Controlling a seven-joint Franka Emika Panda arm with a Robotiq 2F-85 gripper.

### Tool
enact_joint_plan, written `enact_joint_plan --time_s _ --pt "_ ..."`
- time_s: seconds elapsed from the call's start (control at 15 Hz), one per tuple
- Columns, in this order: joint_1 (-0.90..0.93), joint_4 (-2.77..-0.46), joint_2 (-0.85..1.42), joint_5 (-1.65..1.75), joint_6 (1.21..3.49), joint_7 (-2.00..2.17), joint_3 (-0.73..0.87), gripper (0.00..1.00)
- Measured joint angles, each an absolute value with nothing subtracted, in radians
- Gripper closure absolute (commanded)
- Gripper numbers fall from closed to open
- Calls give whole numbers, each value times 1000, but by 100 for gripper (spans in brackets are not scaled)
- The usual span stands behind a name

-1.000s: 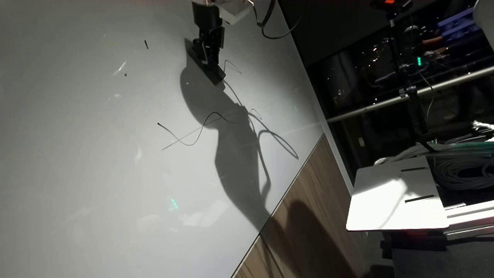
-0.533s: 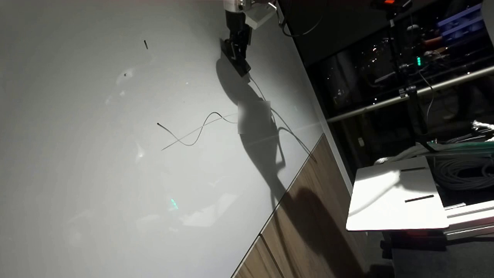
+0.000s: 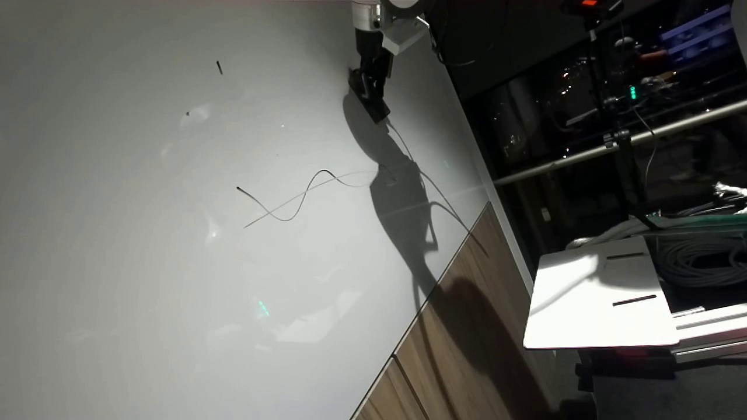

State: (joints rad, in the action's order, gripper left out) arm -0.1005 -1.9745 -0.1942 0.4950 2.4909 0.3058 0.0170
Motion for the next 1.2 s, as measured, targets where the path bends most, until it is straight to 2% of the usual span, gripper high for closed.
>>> enact_joint_plan --time_s 0.53,0.93,1.2 --pt "-1 -1936 -206 496 2437 328 -169 72" --pt "136 -1663 -51 539 2242 299 -318 72" --pt "216 -1501 67 589 2077 259 -325 72"
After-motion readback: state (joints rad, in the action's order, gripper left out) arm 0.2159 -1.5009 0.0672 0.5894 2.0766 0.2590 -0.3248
